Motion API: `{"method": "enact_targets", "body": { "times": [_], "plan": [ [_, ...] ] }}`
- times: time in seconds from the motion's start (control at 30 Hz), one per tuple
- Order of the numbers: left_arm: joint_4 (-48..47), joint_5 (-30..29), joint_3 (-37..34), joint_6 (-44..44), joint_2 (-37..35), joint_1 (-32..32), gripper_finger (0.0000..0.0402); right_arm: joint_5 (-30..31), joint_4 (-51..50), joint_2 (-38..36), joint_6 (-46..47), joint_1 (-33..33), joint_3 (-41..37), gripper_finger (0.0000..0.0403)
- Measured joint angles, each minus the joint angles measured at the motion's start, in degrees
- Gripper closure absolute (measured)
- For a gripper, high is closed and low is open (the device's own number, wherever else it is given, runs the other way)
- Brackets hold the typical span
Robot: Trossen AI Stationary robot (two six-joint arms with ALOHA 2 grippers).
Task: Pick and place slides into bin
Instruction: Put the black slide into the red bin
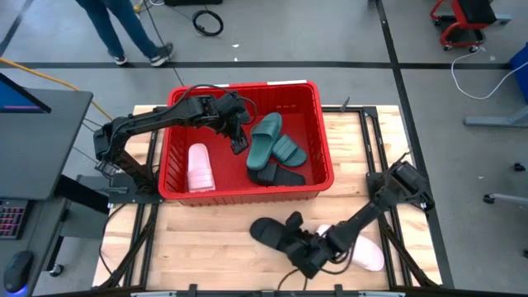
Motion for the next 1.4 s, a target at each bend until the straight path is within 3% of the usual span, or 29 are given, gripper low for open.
{"method": "enact_targets", "body": {
  "times": [0.17, 0.3, 0.4, 0.53, 0.63, 0.77, 0.97, 1.03, 1.1, 1.2, 1.4],
  "plan": [
    [0.02, 0.00, 0.00, 0.00, 0.00, 0.00, 0.0226, 2.13, 2.77, 0.64, -3.59, -2.74, 0.00, 0.0197],
    [0.02, 0.00, 0.00, 0.00, 0.00, 0.00, 0.0229, -0.50, 3.84, 0.66, -1.06, -5.79, 0.02, 0.0215],
    [0.00, 0.03, 0.00, -0.49, 0.00, 0.00, 0.0228, -6.21, 4.59, 0.63, 2.69, -7.36, 0.02, 0.0267],
    [-1.43, 0.48, -0.02, -3.30, -1.24, -0.30, 0.0224, -9.26, 4.06, -1.07, 9.45, -7.10, 0.02, 0.0377],
    [-2.40, 0.59, -0.02, -2.79, -4.59, -0.77, 0.0224, -8.26, 3.59, -4.28, 14.57, -4.69, 0.00, 0.0384],
    [-2.84, 0.65, -0.01, -2.59, -10.39, -1.11, 0.0229, 2.44, 3.00, -12.32, 16.19, -0.22, 0.00, 0.0393],
    [0.05, 0.61, 0.00, -2.99, -18.79, -1.05, 0.0225, 31.92, 9.61, -25.12, -2.62, 1.33, 0.06, 0.0394],
    [2.43, 0.63, 0.00, -2.99, -21.33, -1.07, 0.0223, 35.22, 13.43, -28.56, -8.67, -2.76, 0.09, 0.0394],
    [6.19, 0.66, 0.00, -3.00, -23.35, -1.09, 0.0221, 28.79, 17.45, -31.28, -11.29, -9.60, 0.10, 0.0394],
    [11.28, 0.82, 0.00, -3.04, -25.69, -1.14, 0.0221, 11.64, 25.10, -32.21, -13.74, -22.69, 0.11, 0.0394],
    [13.88, 4.25, 0.02, -3.00, -27.38, -1.38, 0.0221, -11.91, 38.23, -24.06, -9.50, -45.63, 1.48, 0.0394]
  ]
}}
